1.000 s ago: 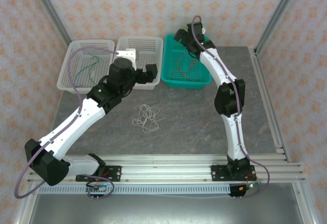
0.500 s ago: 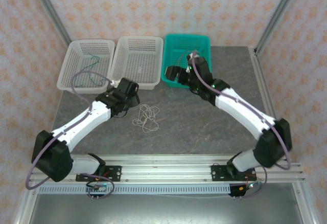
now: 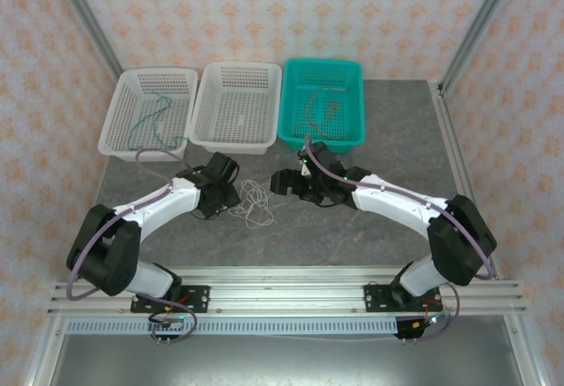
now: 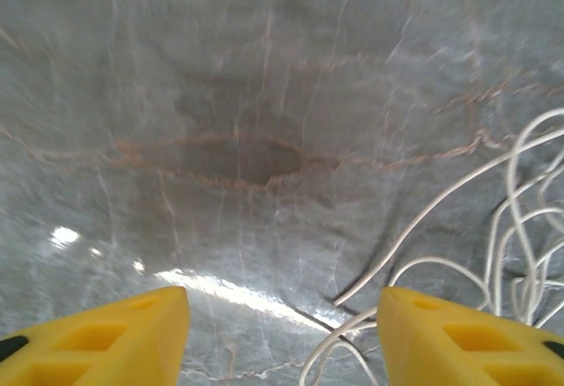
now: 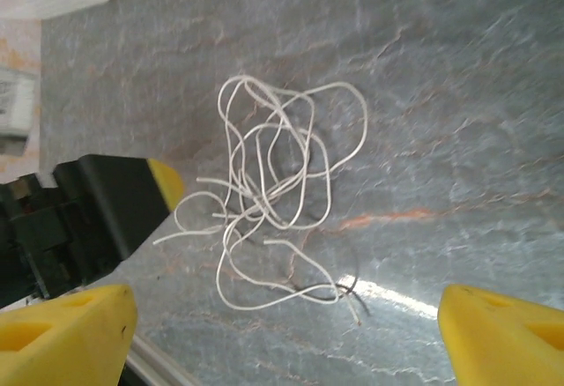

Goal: Untangle the cables

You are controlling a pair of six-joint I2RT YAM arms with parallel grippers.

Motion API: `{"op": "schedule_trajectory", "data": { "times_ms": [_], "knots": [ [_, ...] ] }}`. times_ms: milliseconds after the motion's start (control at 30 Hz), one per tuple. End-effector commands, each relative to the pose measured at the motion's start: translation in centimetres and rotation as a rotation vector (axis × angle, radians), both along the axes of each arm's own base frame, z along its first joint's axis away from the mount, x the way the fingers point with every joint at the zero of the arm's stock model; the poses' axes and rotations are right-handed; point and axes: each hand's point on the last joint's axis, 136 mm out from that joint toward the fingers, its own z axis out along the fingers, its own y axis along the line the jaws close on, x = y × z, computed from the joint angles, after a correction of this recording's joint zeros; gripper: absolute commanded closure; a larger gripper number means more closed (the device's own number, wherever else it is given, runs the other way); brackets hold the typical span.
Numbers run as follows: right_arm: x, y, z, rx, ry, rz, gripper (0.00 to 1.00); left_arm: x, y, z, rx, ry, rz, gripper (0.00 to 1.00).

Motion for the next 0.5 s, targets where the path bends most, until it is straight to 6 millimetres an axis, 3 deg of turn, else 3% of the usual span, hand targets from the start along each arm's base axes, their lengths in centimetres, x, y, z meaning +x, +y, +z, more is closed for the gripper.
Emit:
{"op": "schedule_trajectory", "data": {
  "times_ms": [0, 100, 200, 367, 467],
  "knots": [
    [-0.2, 0.7, 0.6, 0.046, 0.03, -0.003, 0.11, -0.6, -1.8, -1.6, -0.117, 0.066, 0.038, 0.4],
    [-0.1, 0.6, 0.6, 0.041, 0.024, -0.002, 0.1, -0.6, -2.3, -2.9, -0.14, 0.099, 0.059, 0.49],
    [-0.2, 0.3, 0.3, 0.019, 0.023, -0.005, 0.1, -0.4, -2.6, -3.4, -0.15, 0.105, 0.069, 0.69],
    [-0.5, 0.3, -0.6, 0.008, 0.043, 0.013, 0.1, -0.2, -1.8, -2.0, -0.11, 0.067, 0.063, 0.96],
    [-0.9, 0.8, -1.4, -0.002, 0.072, 0.041, 0.1, 0.3, -2.1, -0.9, -0.131, 0.034, 0.04, 1.0]
  ]
}}
